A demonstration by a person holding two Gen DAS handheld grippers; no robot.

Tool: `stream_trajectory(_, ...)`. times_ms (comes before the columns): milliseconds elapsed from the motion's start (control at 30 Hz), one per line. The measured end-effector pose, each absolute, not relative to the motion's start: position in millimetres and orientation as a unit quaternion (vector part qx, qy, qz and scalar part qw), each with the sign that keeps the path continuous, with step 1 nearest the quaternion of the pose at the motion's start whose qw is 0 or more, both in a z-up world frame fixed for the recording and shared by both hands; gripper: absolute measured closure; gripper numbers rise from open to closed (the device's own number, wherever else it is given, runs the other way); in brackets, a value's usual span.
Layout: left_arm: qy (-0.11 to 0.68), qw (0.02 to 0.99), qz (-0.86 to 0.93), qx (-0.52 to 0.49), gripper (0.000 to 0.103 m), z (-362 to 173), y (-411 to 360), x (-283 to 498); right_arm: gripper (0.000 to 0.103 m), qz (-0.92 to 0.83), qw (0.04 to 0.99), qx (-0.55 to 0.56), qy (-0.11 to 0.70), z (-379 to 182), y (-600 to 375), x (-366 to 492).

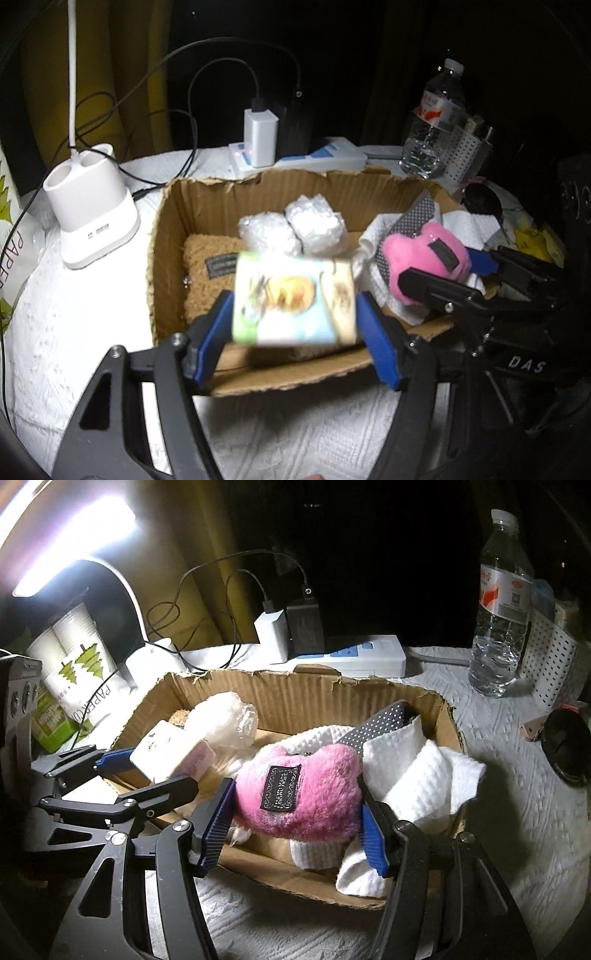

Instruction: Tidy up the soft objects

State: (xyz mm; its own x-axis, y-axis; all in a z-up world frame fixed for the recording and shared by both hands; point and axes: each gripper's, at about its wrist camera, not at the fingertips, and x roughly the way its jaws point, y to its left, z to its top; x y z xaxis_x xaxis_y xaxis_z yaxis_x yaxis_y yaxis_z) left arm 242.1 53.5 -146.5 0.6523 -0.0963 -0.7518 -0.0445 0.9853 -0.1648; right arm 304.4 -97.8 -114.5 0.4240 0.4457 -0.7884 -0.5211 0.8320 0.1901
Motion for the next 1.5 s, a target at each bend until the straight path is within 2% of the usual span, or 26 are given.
stream_trajectory(133, 0.407, 0.909, -0.014, -0.089, 0.022, -139, 55, 236, 0.035, 0.283, 0.845, -0.041, 0.452, -111, -99, 304)
stream_trajectory(1300, 0.339, 0.937, 0.005, -0.087, 0.021, -75, 58, 147, 0.035, 0.265, 0.877, -0.043, 0.399, -45, -121, 230)
stream_trajectory(1500, 0.323, 0.943, 0.006, -0.083, 0.016, -61, 55, 131, 0.035, 0.26, 0.885, -0.045, 0.385, -29, -126, 214)
